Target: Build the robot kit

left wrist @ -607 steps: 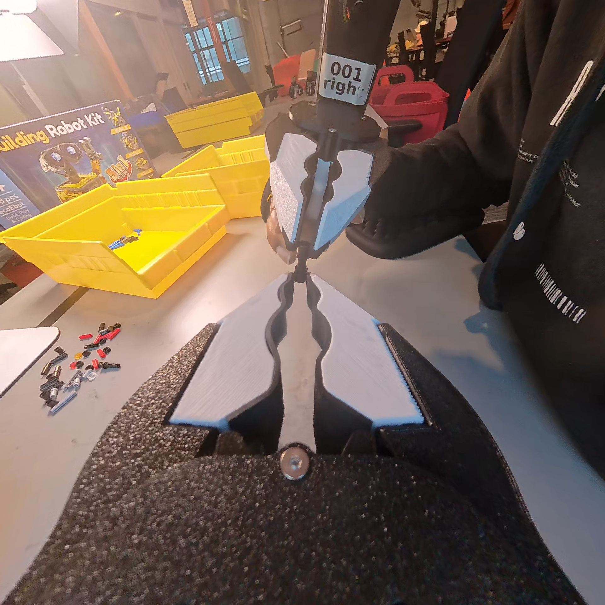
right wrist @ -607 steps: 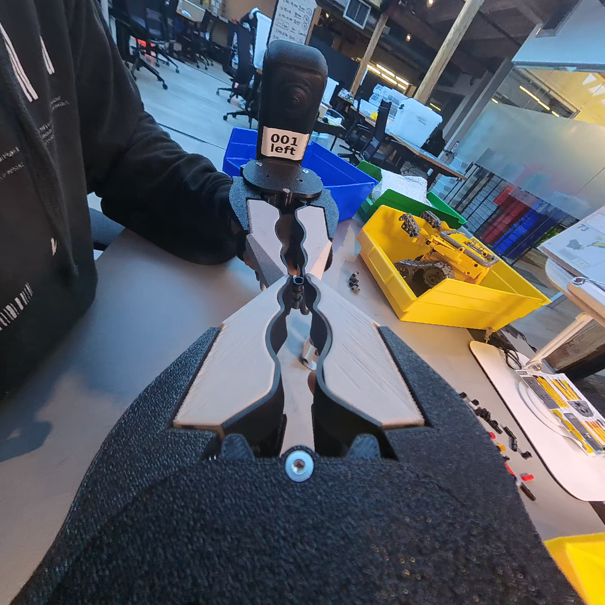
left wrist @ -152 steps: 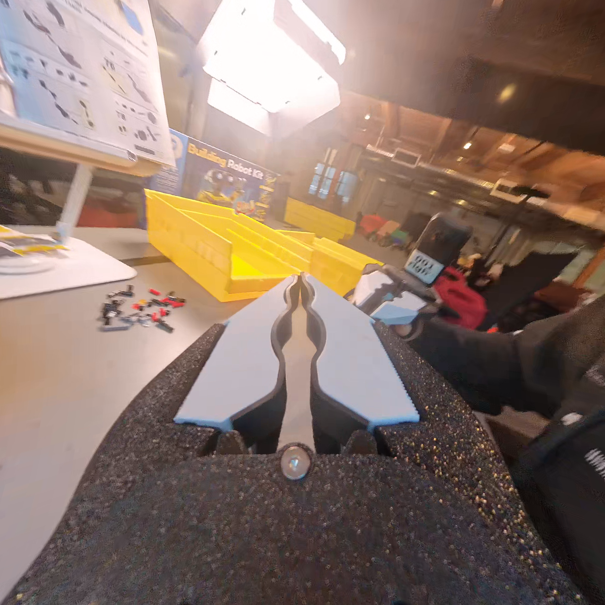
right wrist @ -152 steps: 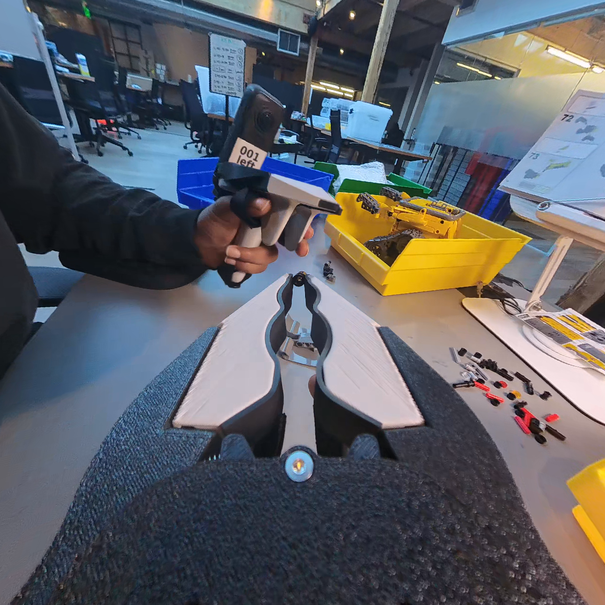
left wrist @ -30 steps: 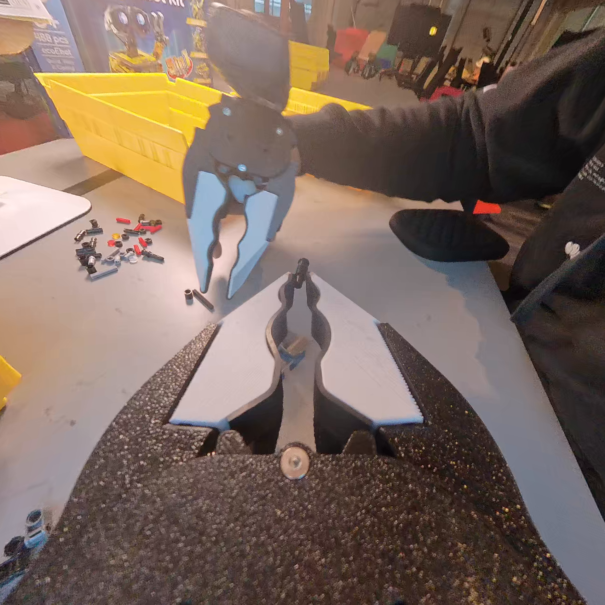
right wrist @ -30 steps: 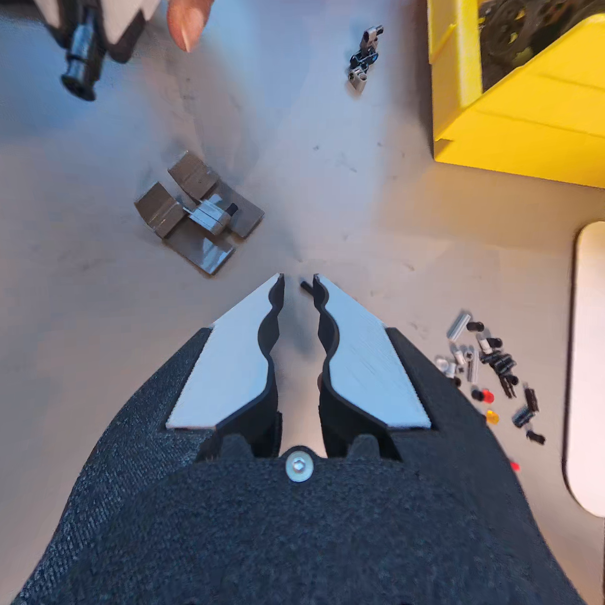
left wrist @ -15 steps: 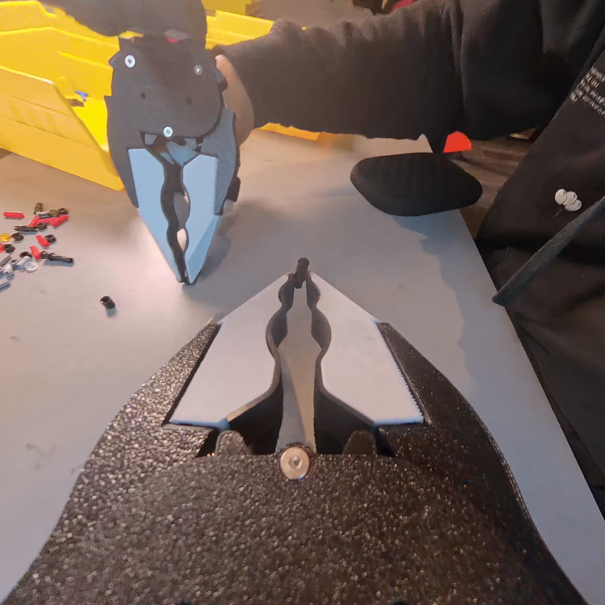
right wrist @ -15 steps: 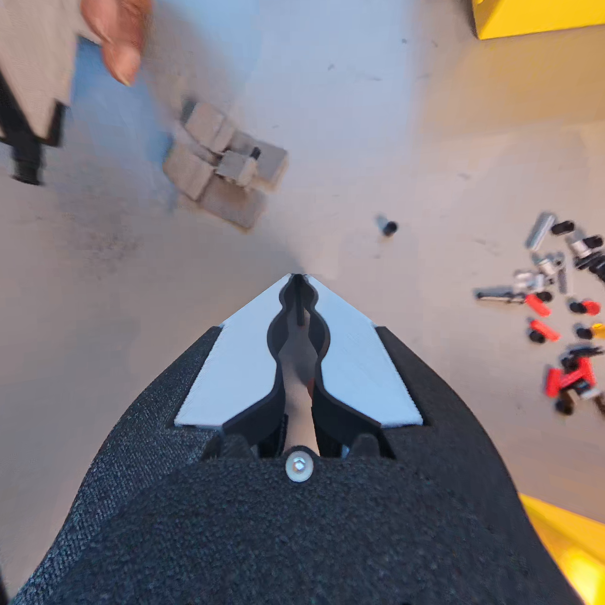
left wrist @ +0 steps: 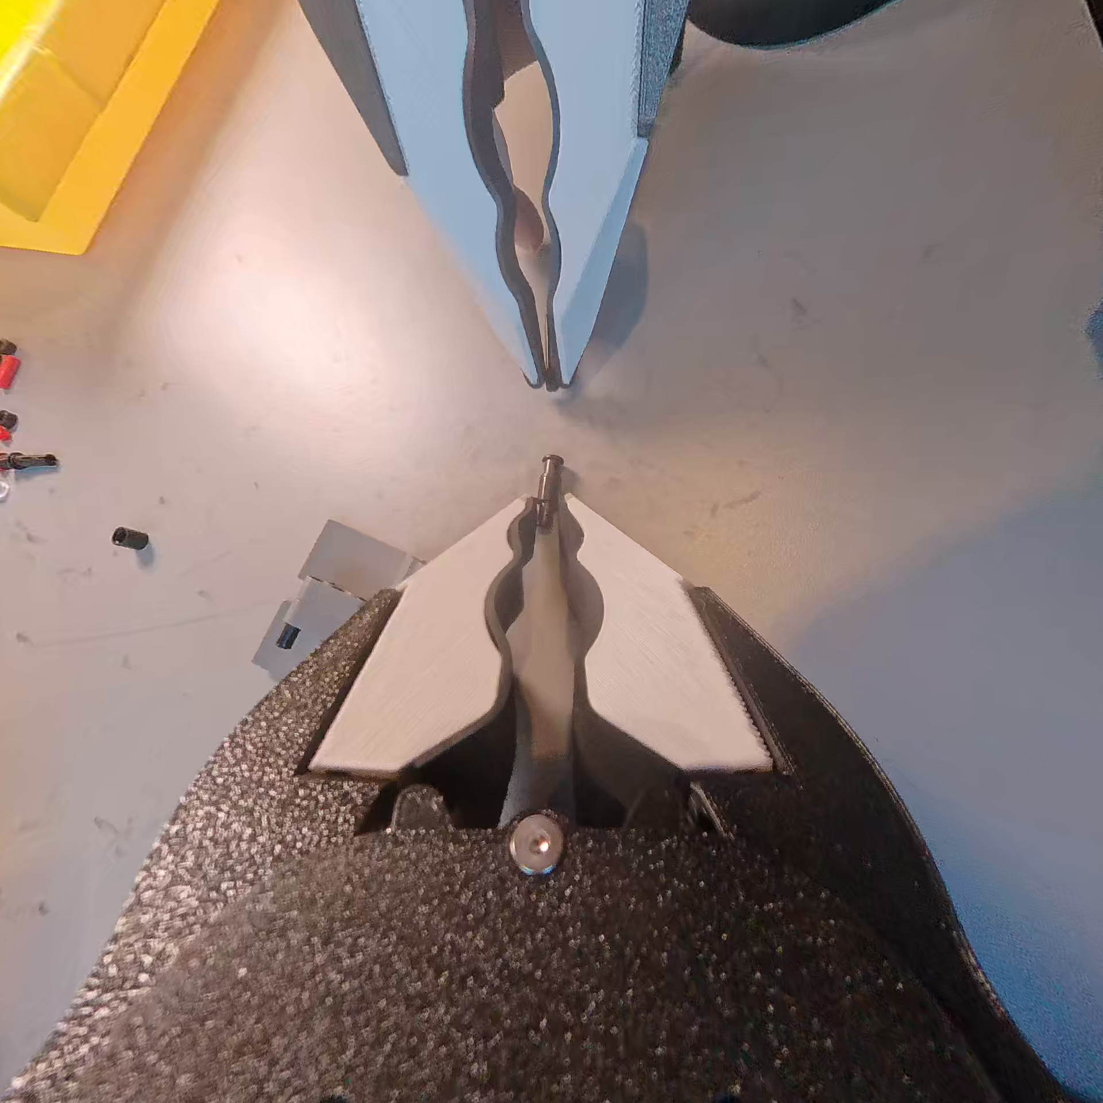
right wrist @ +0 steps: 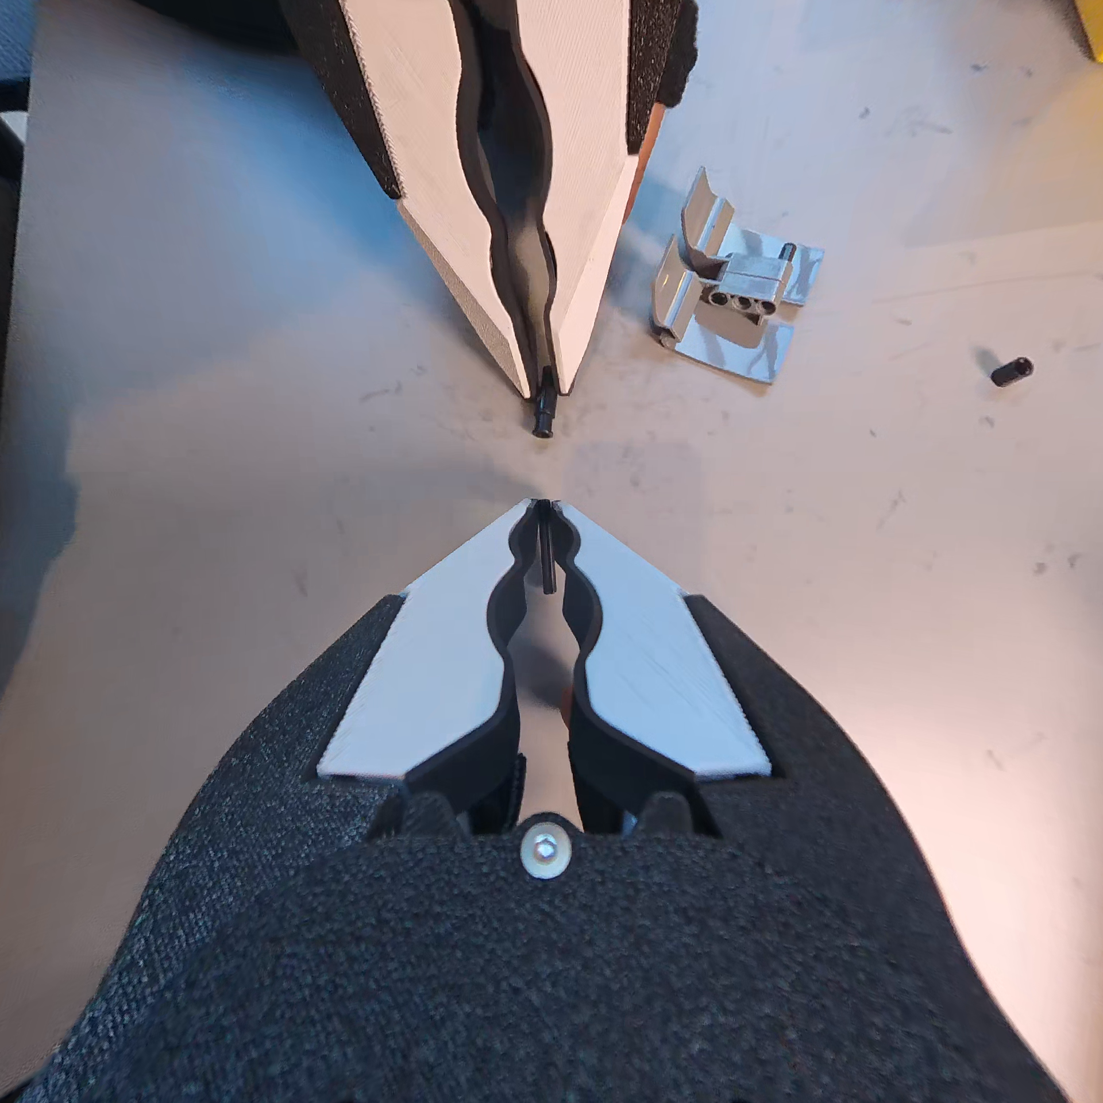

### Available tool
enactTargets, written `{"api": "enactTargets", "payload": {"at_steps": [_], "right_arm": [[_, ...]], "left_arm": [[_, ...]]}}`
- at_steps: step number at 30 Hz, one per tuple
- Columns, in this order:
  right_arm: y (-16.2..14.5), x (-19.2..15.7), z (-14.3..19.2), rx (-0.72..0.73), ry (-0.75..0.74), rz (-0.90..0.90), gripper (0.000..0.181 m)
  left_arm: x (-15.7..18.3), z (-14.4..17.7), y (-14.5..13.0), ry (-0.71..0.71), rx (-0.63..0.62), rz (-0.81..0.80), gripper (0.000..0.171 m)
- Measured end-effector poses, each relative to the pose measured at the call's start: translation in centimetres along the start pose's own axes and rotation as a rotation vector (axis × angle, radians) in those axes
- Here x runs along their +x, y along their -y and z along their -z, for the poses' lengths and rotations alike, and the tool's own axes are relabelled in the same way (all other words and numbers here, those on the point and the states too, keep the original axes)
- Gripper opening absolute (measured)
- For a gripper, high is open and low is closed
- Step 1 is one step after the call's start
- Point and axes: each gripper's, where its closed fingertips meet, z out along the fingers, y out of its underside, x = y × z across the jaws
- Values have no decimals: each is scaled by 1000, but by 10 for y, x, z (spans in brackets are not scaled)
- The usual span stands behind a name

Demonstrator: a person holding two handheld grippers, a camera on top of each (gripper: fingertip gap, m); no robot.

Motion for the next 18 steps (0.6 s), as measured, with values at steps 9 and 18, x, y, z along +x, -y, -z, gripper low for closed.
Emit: {"api": "enactTargets", "payload": {"at_steps": [9,18], "right_arm": [[26,6,4,148,-84,91,4],[73,7,50,476,-262,269,4]], "left_arm": [[-7,18,27,-79,187,247,14],[-21,46,69,-355,535,726,17]]}}
